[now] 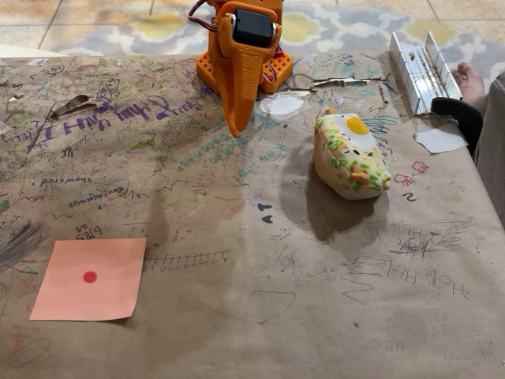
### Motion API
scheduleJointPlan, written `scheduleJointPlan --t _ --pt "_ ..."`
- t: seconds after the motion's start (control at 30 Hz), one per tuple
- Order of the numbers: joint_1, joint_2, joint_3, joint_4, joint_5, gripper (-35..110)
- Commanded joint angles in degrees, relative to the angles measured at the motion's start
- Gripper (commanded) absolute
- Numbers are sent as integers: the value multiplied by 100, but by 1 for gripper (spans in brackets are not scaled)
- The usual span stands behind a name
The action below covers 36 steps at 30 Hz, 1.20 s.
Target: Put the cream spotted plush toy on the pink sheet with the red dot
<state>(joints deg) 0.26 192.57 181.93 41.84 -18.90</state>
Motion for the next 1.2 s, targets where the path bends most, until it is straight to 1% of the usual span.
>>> scheduleJointPlan --t 0.0,0.17,0.37,0.63,0.73,0.97,1.17 --pt "53 70 97 35 -26 0" --pt "220 70 97 -9 88 0" --pt "79 70 97 53 -88 0" --pt "114 70 97 62 62 0" --pt "-9 70 97 97 -88 0" --pt "167 70 97 9 202 0" --pt "62 70 97 79 -70 0"
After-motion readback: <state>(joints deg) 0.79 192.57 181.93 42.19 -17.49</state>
